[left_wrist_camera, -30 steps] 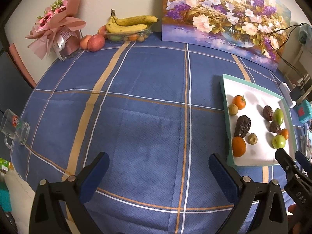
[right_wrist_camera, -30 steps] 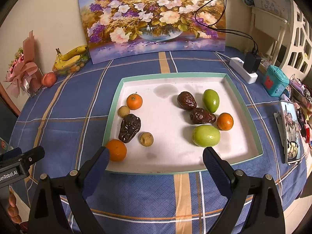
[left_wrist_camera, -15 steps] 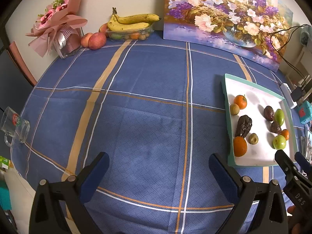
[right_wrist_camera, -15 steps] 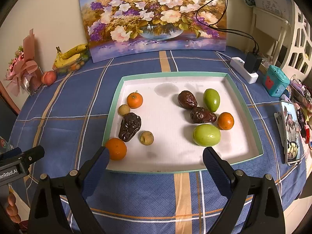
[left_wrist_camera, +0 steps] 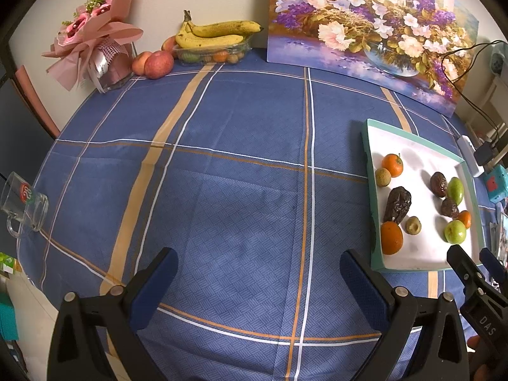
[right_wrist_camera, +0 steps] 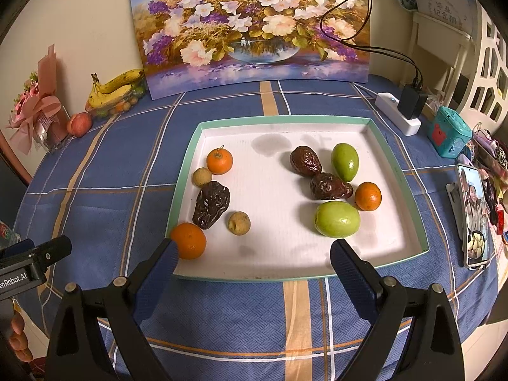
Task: Organize fruits
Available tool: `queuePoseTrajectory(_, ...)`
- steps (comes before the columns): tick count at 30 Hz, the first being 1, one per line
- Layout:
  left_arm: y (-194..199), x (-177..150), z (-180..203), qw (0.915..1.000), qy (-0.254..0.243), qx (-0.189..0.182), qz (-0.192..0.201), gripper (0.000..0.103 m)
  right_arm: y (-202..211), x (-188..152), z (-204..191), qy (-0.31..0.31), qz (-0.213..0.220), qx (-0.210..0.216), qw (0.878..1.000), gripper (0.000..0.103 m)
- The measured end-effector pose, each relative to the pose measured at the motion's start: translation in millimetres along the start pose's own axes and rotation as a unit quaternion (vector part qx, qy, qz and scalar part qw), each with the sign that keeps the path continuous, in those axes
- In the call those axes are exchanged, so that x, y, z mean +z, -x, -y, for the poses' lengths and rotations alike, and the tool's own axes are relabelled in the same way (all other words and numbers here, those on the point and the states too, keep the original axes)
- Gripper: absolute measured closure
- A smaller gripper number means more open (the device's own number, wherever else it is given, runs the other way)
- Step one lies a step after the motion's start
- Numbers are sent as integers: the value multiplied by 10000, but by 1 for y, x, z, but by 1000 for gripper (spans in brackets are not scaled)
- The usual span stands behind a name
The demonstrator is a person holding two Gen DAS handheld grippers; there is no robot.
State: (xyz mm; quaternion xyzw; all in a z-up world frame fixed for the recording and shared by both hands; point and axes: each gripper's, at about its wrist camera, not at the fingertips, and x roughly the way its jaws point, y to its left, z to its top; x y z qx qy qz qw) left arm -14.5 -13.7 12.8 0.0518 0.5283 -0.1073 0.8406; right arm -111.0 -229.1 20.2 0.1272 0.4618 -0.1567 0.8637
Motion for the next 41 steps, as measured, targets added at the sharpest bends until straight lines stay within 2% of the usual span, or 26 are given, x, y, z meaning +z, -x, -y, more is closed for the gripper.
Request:
queuePoseTrajectory(26, 0, -1, 2, 10000, -21, 67, -45, 0, -1, -1, 0, 8, -13, 0, 10000, 7)
queuePoseTrajectory(41, 4, -2, -1, 9998, 97, 139, 77, 0, -4, -2, 1, 36, -36, 7, 10000, 6)
